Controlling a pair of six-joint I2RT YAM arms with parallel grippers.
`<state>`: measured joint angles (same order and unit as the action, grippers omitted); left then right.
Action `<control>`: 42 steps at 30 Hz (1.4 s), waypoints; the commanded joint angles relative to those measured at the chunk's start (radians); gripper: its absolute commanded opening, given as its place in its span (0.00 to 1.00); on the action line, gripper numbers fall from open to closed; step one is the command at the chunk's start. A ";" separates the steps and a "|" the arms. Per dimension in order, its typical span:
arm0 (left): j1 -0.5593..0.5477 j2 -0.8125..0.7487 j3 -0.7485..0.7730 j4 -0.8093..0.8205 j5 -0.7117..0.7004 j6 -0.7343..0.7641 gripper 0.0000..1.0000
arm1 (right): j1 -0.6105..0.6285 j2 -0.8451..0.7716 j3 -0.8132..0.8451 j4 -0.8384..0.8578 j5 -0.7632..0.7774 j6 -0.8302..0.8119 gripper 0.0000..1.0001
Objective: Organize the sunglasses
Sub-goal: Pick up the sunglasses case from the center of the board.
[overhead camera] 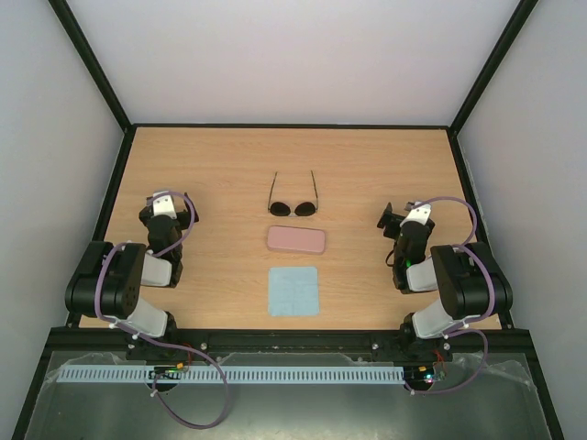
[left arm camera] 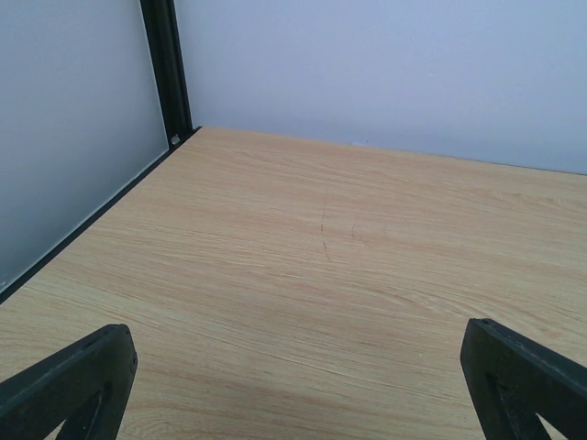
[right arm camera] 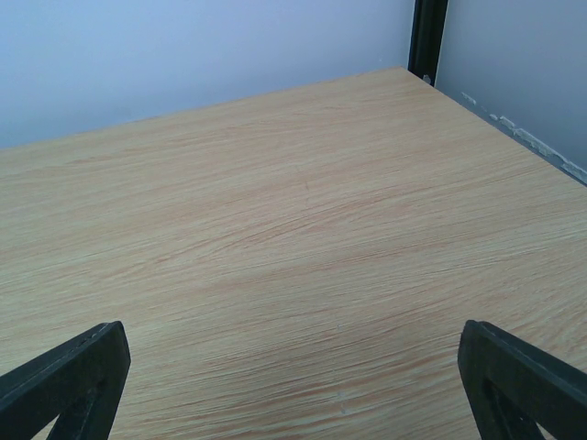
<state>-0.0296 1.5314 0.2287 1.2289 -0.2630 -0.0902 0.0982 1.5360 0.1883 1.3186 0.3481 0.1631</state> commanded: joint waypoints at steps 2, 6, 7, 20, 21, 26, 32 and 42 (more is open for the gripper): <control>-0.003 0.004 -0.005 0.058 -0.004 0.000 0.99 | -0.002 -0.001 0.007 0.023 0.011 -0.011 0.99; -0.003 0.001 -0.006 0.058 -0.004 -0.001 0.99 | -0.002 -0.002 0.007 0.023 0.011 -0.010 0.99; -0.003 0.000 -0.006 0.058 -0.004 -0.001 0.99 | -0.002 -0.001 0.008 0.023 0.011 -0.011 0.99; -0.032 -0.400 0.046 -0.280 0.057 0.028 0.99 | -0.002 -0.308 -0.001 -0.252 -0.050 -0.026 0.99; -0.038 -0.442 0.069 -0.330 0.061 0.011 1.00 | -0.002 -0.361 0.013 -0.323 -0.061 -0.015 0.99; -0.057 -0.571 0.224 -0.642 0.106 -0.155 1.00 | -0.002 -0.611 0.106 -0.650 -0.047 0.089 0.99; -0.069 -0.549 0.507 -1.036 0.241 -0.407 0.99 | -0.002 -0.773 0.376 -1.188 -0.105 0.209 0.99; -0.069 -0.501 0.658 -1.235 0.776 -0.559 1.00 | -0.002 -0.725 0.704 -1.705 -0.394 0.392 0.99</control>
<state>-0.0959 1.0405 0.8742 0.0902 0.2173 -0.5713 0.0982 0.7753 0.8349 -0.0982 0.1246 0.4732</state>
